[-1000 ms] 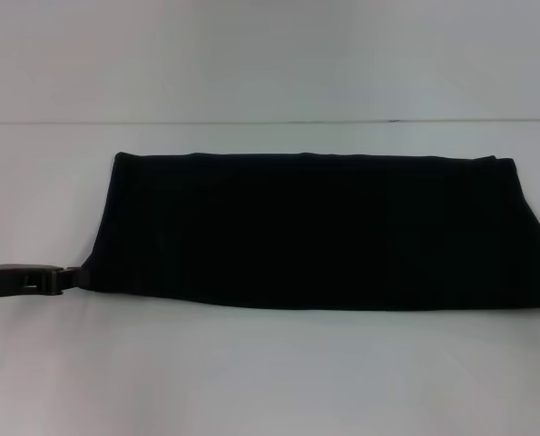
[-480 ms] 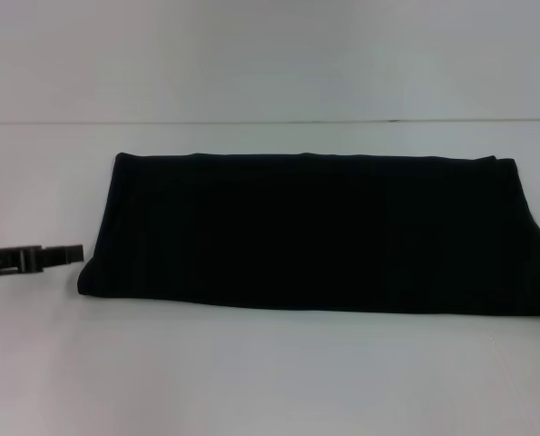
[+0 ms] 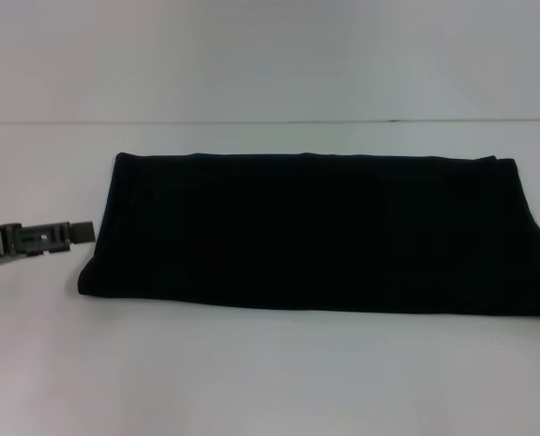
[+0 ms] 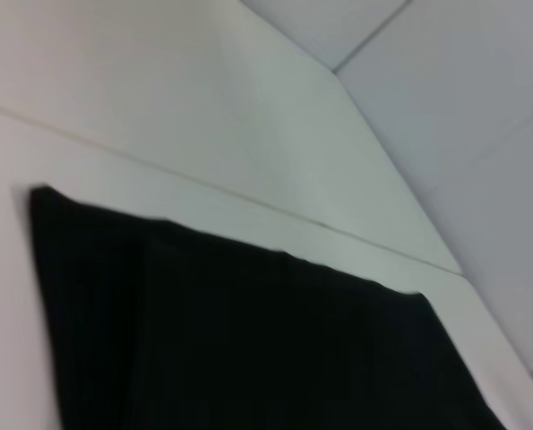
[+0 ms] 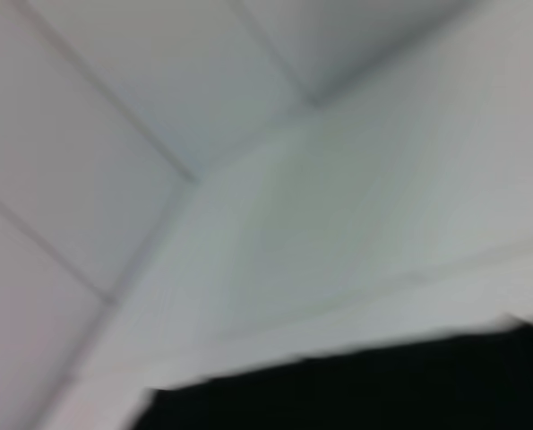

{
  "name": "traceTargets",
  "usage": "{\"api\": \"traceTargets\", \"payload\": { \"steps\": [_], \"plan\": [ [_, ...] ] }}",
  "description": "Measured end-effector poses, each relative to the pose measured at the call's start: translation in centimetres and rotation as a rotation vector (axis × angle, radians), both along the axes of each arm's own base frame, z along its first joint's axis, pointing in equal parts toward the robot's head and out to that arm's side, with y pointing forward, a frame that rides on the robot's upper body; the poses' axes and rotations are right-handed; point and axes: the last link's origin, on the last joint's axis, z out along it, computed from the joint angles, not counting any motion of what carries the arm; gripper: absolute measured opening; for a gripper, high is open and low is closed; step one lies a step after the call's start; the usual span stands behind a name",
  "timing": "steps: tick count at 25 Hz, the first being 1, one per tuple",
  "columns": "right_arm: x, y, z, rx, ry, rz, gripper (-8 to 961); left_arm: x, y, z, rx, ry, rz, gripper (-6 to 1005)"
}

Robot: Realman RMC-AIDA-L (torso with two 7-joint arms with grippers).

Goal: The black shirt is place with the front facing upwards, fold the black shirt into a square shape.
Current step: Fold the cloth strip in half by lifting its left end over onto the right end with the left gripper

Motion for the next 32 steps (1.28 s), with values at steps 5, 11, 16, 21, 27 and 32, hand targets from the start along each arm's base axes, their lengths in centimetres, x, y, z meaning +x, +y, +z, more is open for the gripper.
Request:
{"api": "traceTargets", "payload": {
  "steps": [5,11,16,21,27,32],
  "plan": [
    [-2.6,1.9,-2.4,0.044,0.074,0.203,894,0.4,-0.3,-0.8,-0.104,-0.038,0.038,758],
    [-4.9,4.2,-3.4,0.058,0.041,0.317,928,0.2,-0.3,-2.0,-0.167,-0.054,0.136,887],
    [-6.1,6.0,-3.0,0.064,0.004,0.344,926,-0.6,0.1,-2.7,-0.189,-0.059,0.261,886],
    [-6.8,6.8,-2.6,0.072,-0.015,0.364,924,-1.3,0.4,-3.6,-0.215,-0.039,0.372,886],
    [-7.0,7.1,-1.9,0.085,-0.032,0.372,925,-1.4,1.0,-4.7,-0.229,-0.038,0.431,887],
    [-6.9,7.1,-1.6,0.093,-0.032,0.368,926,-1.4,1.7,-4.8,-0.225,-0.018,0.469,887]
  ]
}}
